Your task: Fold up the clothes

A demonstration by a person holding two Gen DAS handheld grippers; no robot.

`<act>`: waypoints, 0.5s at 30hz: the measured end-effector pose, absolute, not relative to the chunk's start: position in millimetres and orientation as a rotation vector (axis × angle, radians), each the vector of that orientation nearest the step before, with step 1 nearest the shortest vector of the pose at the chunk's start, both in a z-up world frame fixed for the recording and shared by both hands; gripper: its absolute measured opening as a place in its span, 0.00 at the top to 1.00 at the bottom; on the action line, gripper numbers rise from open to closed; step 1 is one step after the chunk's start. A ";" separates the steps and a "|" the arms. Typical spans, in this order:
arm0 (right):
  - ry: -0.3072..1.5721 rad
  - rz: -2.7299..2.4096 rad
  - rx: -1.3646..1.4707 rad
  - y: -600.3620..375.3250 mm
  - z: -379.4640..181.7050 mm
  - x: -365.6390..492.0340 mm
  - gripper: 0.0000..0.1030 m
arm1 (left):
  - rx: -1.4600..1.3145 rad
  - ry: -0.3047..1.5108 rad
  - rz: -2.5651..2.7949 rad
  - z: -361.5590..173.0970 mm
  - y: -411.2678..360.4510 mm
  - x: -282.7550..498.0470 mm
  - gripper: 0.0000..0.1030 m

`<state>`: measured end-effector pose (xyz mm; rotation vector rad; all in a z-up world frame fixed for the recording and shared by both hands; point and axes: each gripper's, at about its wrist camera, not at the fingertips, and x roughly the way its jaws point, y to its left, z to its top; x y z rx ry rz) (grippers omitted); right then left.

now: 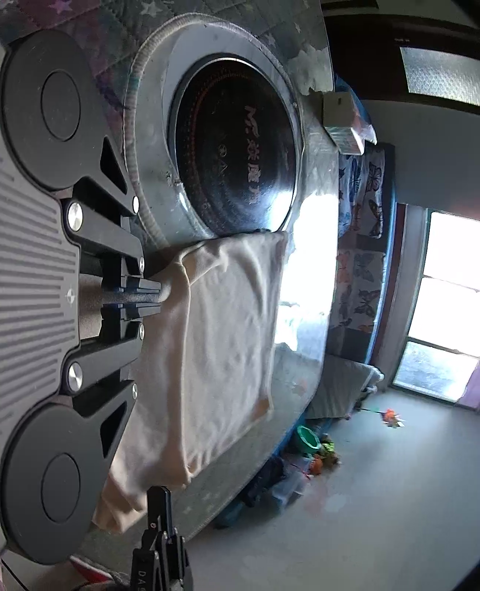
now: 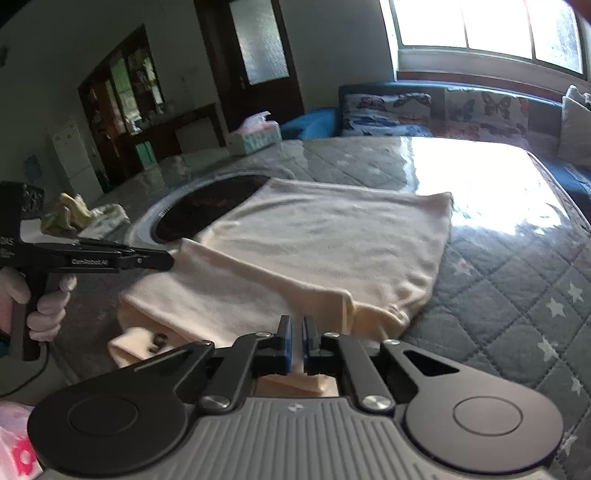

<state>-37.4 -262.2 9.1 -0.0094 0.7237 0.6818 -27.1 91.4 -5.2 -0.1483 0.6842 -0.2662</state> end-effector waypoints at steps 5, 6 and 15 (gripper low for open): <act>0.764 0.669 -0.021 -258.2 -1.5 -32.4 0.93 | -0.174 0.721 -0.223 -9.0 102.7 -29.5 0.95; 0.766 0.670 -0.020 -258.7 -2.0 -32.2 0.93 | -0.176 0.721 -0.224 -7.1 103.5 -29.6 0.94; 0.664 0.693 -0.027 -260.2 23.7 -27.8 0.92 | -0.194 0.674 -0.309 18.5 95.0 -8.2 0.93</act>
